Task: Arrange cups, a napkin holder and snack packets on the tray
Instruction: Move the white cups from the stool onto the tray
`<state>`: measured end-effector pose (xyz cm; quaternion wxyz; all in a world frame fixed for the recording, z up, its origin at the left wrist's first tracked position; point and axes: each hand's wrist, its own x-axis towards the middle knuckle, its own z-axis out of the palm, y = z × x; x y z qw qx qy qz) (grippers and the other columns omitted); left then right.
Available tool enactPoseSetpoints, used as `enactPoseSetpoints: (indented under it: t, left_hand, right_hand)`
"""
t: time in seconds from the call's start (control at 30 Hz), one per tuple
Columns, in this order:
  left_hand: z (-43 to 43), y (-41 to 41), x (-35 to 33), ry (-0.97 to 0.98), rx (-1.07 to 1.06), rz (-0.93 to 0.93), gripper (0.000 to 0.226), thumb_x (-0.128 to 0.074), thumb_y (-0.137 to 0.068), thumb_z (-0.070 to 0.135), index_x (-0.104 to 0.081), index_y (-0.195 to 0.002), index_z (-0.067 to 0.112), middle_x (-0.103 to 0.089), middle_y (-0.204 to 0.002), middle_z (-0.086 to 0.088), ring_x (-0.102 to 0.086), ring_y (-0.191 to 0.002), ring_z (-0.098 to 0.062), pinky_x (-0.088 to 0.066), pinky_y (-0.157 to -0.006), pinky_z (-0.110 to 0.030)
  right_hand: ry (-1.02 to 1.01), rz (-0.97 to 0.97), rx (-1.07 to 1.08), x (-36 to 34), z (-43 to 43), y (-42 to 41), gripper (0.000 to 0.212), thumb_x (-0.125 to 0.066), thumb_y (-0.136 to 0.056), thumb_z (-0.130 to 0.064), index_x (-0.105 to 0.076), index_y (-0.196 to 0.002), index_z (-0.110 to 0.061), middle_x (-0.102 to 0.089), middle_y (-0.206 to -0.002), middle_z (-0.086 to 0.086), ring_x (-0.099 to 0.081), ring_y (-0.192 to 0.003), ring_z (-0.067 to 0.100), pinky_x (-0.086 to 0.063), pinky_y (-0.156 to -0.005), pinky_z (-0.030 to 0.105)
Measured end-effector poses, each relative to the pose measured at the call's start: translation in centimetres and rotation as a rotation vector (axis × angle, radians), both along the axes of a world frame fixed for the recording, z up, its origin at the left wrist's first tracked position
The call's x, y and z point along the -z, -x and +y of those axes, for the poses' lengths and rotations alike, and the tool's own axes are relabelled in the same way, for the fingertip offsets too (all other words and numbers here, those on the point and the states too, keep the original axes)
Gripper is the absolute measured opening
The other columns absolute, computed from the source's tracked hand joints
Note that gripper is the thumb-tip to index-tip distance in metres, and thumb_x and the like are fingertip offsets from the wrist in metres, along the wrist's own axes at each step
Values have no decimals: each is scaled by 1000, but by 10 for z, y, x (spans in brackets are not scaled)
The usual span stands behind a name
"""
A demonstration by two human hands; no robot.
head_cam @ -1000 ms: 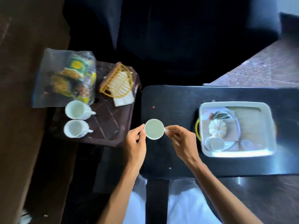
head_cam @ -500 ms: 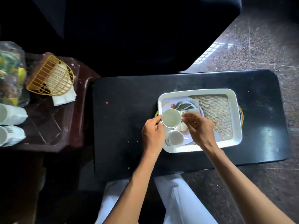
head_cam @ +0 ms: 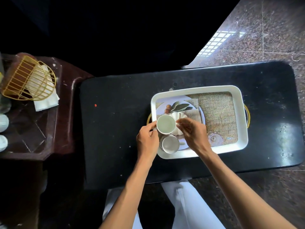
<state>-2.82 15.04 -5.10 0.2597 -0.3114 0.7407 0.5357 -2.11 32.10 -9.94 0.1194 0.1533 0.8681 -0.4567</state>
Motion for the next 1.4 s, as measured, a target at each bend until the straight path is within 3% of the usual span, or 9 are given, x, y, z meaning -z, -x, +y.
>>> enactPoseSetpoints:
  t: [0.23,0.4,0.57,0.7,0.83,0.9,1.07,1.23,1.4]
  left_hand:
    - [-3,1,9,-49,10,20,42,-47,-95,5,-71,-126,22,-67,-128,0,-65,-117,-20,-55,-102,-45]
    - [-18,-3,5,-97,20,35,39,-49,-99,9,-66,-132,19,-67,-132,0,-66,-119,-14,-54,-104,-42]
    - [-78,-11,-19,-168,-166,116,34,-48,-102,9,-69,-122,27,-73,-116,5,-73,-99,-3,-60,-87,-24]
    - [-160,-21,-43,-75,-268,204,33,-49,-103,11,-69,-110,37,-75,-108,9,-74,-98,-3,-59,-83,-23]
    - [-261,-30,-59,26,-389,290,34,-49,-104,10,-70,-106,37,-75,-108,5,-74,-97,-8,-56,-82,-23]
    - [-312,-34,-65,83,-428,333,35,-49,-104,9,-70,-106,37,-75,-108,4,-74,-97,-11,-55,-82,-24]
    - [-418,-37,-68,192,-548,398,28,-50,-103,11,-71,-109,28,-76,-105,7,-74,-98,-9,-58,-78,-20]
    - [-480,-30,-52,274,-657,404,23,-52,-104,18,-70,-118,23,-73,-116,9,-71,-108,-8,-60,-88,-27]
    - [-500,-19,-27,133,-648,292,26,-50,-105,17,-69,-123,20,-72,-115,8,-68,-109,-5,-58,-99,-37]
  right_hand:
    - [-1,-12,15,2,0,1,12,-72,-90,-8,-75,-101,-4,-73,-87,1,-68,-75,-3,-50,-65,2]
    - [-53,-28,-16,-11,-5,0,18,-69,-92,-6,-72,-109,-2,-74,-101,3,-69,-94,12,-49,-79,3]
    - [-131,135,-4,-48,-37,5,22,-68,-92,-8,-71,-114,-9,-73,-113,0,-66,-105,15,-54,-90,30]
    - [-6,152,-5,-76,-105,12,18,-70,-91,-8,-71,-108,-13,-73,-106,1,-71,-98,18,-56,-86,26]
    - [109,97,-74,-90,-197,17,19,-70,-91,-8,-72,-108,-15,-74,-99,3,-71,-85,6,-50,-75,4]
    - [166,70,-122,-92,-246,18,17,-70,-91,-8,-72,-107,-15,-75,-96,1,-68,-87,1,-47,-71,1]
    - [261,68,-235,-87,-364,20,16,-70,-91,-6,-73,-105,-13,-74,-96,-5,-69,-85,-8,-51,-76,5]
    - [299,22,-311,-68,-457,21,17,-70,-91,-9,-72,-107,-14,-74,-100,-3,-71,-83,0,-55,-72,12]
    - [294,-58,-335,-49,-511,19,22,-70,-90,-7,-70,-111,-12,-73,-109,3,-71,-93,11,-59,-82,23]
